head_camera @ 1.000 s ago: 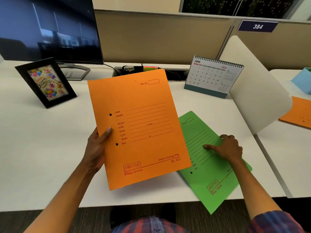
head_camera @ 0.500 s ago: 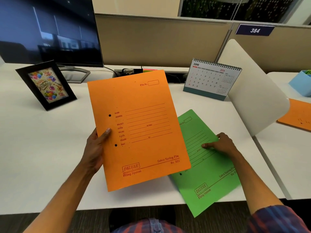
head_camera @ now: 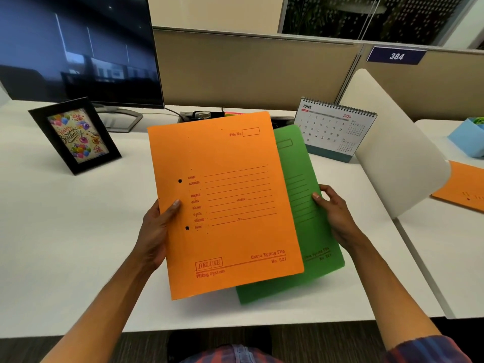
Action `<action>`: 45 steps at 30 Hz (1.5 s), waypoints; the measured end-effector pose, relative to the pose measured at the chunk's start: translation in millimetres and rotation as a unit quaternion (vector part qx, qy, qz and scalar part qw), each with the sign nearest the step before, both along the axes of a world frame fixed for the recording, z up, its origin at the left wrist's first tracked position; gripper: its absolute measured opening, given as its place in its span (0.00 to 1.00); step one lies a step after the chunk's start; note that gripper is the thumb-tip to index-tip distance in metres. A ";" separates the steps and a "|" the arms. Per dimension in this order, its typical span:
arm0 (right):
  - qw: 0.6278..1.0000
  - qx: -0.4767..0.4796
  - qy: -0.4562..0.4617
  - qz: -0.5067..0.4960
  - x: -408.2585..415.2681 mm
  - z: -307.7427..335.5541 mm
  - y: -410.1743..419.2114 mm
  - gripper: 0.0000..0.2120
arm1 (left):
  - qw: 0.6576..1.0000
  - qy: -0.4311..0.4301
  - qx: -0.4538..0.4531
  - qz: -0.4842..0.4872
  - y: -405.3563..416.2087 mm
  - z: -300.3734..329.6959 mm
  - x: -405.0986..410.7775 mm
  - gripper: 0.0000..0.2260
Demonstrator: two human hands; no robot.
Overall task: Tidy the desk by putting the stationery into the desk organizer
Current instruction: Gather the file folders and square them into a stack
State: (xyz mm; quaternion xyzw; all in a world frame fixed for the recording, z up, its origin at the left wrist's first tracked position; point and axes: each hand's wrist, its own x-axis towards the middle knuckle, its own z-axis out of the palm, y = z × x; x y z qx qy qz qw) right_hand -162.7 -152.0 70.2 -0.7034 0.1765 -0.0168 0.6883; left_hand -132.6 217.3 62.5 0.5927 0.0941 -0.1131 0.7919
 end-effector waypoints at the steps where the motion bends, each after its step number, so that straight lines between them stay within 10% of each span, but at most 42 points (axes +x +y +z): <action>1: 1.000 0.013 -0.010 -0.002 1.1 3.1 4.4 0.07 | 1.000 -0.002 0.000 0.000 -1.0 0.9 0.6 0.18; 18: 0.991 0.105 -0.079 -0.020 19.7 23.5 73.5 0.22 | 0.985 -0.113 0.132 0.006 -30.1 19.1 20.4 0.19; 28: 0.987 -0.084 -0.133 0.017 39.8 30.4 79.6 0.19 | 0.972 -0.179 0.153 -0.003 -23.4 35.7 46.9 0.16; 45: 0.985 -0.028 -0.169 -0.027 39.0 30.8 78.2 0.18 | 0.977 -0.172 0.127 -0.021 -32.1 34.0 53.9 0.22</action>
